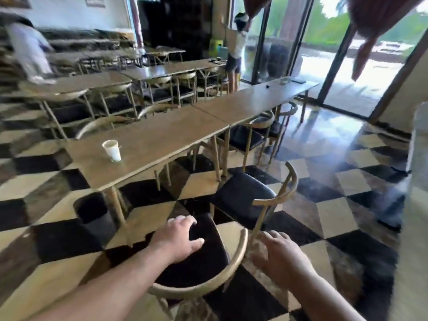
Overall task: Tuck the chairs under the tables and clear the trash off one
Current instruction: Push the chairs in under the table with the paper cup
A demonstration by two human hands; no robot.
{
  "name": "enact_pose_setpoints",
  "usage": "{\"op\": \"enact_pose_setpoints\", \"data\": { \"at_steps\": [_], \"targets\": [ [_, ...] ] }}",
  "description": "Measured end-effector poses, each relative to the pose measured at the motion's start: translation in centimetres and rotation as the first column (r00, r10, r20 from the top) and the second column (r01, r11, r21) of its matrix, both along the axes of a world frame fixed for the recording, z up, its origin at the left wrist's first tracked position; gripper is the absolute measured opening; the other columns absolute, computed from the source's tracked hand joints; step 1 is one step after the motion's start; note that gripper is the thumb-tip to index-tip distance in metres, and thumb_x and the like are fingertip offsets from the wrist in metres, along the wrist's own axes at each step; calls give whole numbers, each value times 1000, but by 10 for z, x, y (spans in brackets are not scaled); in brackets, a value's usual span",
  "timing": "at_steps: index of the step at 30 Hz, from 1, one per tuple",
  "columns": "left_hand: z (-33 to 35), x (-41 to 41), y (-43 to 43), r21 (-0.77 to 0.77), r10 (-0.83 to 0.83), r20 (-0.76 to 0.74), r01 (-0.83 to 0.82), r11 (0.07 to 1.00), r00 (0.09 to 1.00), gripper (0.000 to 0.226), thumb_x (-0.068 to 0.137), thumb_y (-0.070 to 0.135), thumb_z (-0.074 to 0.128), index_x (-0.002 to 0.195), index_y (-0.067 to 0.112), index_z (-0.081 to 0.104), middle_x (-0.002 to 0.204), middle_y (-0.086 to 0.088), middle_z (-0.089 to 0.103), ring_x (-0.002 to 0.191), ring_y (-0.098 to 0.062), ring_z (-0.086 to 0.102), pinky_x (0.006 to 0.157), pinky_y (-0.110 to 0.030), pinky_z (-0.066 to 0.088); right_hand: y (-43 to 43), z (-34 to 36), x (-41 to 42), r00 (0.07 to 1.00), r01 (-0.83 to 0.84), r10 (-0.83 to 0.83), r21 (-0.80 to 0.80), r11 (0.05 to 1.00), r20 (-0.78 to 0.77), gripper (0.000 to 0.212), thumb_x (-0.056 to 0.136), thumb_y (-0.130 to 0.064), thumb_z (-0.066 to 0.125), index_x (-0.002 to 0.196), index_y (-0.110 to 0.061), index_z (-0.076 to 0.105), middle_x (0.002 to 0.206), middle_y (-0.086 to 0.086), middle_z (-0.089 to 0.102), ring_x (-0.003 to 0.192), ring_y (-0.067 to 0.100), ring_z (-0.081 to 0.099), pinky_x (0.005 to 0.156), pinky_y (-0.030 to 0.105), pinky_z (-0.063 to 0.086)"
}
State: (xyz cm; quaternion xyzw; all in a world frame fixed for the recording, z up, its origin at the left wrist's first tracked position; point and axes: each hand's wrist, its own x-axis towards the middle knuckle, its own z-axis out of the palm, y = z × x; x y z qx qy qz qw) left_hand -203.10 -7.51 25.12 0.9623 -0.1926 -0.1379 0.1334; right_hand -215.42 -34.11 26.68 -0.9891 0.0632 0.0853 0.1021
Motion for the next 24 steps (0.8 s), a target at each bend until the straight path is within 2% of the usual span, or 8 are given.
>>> {"op": "enact_pose_setpoints", "data": {
  "at_steps": [1, 3, 9, 13, 16, 20, 22, 24],
  "targets": [
    [-11, 7, 9, -10, 51, -19, -51, 999, 999, 63, 90, 69, 57, 141, 34, 48, 143, 7, 54, 129, -20, 51, 98, -39, 46, 6, -8, 17, 999, -41, 41, 2, 999, -21, 63, 96, -68, 48, 147, -32, 48, 140, -9, 57, 132, 21, 49, 105, 36, 46],
    [-32, 19, 23, -33, 121, -68, -124, 992, 990, 62, 91, 66, 58, 142, 34, 47, 144, 7, 53, 129, -19, 50, 99, -39, 47, 14, -20, 49, 992, -116, 115, -10, 993, -49, 62, 95, -65, 54, 148, -33, 49, 139, -10, 58, 133, 21, 48, 105, 37, 46],
    [-110, 59, 51, -44, 251, -254, -270, 962, 934, 62, 90, 65, 59, 142, 33, 46, 144, 8, 51, 129, -19, 50, 98, -40, 48, 31, -70, 140, 949, -247, 236, -29, 969, -208, 56, 95, -60, 55, 144, -35, 50, 137, -8, 60, 131, 22, 50, 104, 37, 46],
    [-169, 66, 56, 12, 261, -373, -277, 961, 891, 79, 87, 73, 60, 151, 35, 34, 153, 8, 44, 134, -19, 47, 101, -40, 47, 28, -118, 180, 894, -320, 281, -59, 946, -348, 61, 94, -62, 54, 149, -35, 46, 144, -5, 57, 136, 25, 49, 110, 43, 45],
    [-207, 58, 56, 89, 207, -465, -187, 978, 861, 92, 83, 76, 66, 156, 34, 28, 155, 8, 41, 137, -20, 45, 102, -39, 44, 28, -168, 197, 803, -413, 341, -43, 910, -488, 70, 93, -63, 59, 153, -34, 41, 146, -2, 56, 137, 28, 49, 110, 47, 44],
    [-253, 35, 62, 233, 233, -553, -120, 965, 800, 103, 70, 84, 68, 152, 31, 35, 148, 4, 51, 131, -24, 50, 105, -41, 44, 29, -224, 196, 635, -529, 421, 33, 848, -648, 78, 85, -70, 61, 152, -32, 43, 145, 0, 56, 134, 28, 49, 104, 44, 47],
    [-263, 25, 59, 322, 219, -551, -36, 946, 805, 88, 75, 75, 71, 145, 29, 47, 142, 1, 56, 131, -28, 50, 111, -43, 39, 21, -246, 197, 538, -603, 472, 73, 795, -698, 77, 80, -78, 52, 141, -31, 55, 140, -2, 58, 127, 28, 55, 97, 43, 50],
    [-263, 19, 51, 393, 175, -512, 49, 918, 841, 64, 87, 54, 73, 142, 27, 55, 142, -2, 56, 134, -29, 47, 118, -45, 29, 13, -261, 201, 438, -665, 537, 142, 733, -721, 75, 75, -83, 43, 123, -31, 66, 127, -4, 62, 111, 25, 63, 86, 40, 53]
  ]
}}
